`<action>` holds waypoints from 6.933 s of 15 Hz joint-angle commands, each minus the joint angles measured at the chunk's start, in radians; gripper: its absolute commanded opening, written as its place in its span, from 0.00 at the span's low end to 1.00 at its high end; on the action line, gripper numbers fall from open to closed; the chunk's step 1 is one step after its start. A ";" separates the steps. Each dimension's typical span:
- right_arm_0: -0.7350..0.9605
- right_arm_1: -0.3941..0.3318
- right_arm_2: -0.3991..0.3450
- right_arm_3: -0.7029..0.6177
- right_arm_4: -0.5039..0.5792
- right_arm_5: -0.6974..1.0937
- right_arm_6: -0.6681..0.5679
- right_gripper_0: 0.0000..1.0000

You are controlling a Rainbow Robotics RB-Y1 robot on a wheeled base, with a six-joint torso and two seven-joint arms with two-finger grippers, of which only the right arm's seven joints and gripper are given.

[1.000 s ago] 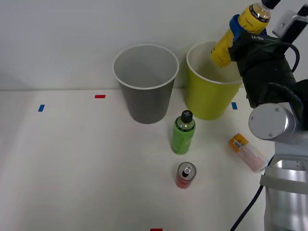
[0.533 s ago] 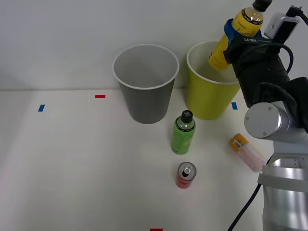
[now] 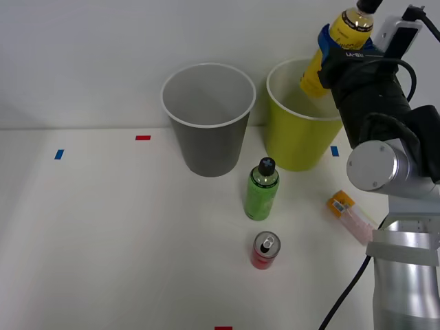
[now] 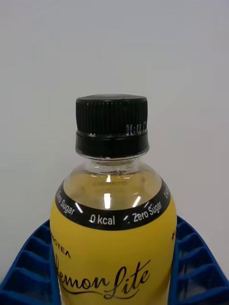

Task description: Put cans in the gray bin, plastic bottles in the light green bin

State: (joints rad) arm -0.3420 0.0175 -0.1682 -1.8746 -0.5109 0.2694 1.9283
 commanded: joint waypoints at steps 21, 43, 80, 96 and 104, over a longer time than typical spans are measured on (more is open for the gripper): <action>0.509 0.000 0.139 -0.311 -0.093 -0.289 0.038 0.90; 1.022 -0.126 0.383 -0.005 0.157 -0.937 0.100 0.90; 1.206 -0.073 0.196 0.209 0.845 -1.158 -0.655 0.90; 1.177 -0.051 0.185 0.209 0.917 -1.156 -0.623 0.90; 1.177 -0.051 0.185 0.209 0.917 -1.156 -0.623 0.90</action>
State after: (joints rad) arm 0.8346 -0.0336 0.0169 -1.6659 0.4069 -0.8869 1.3054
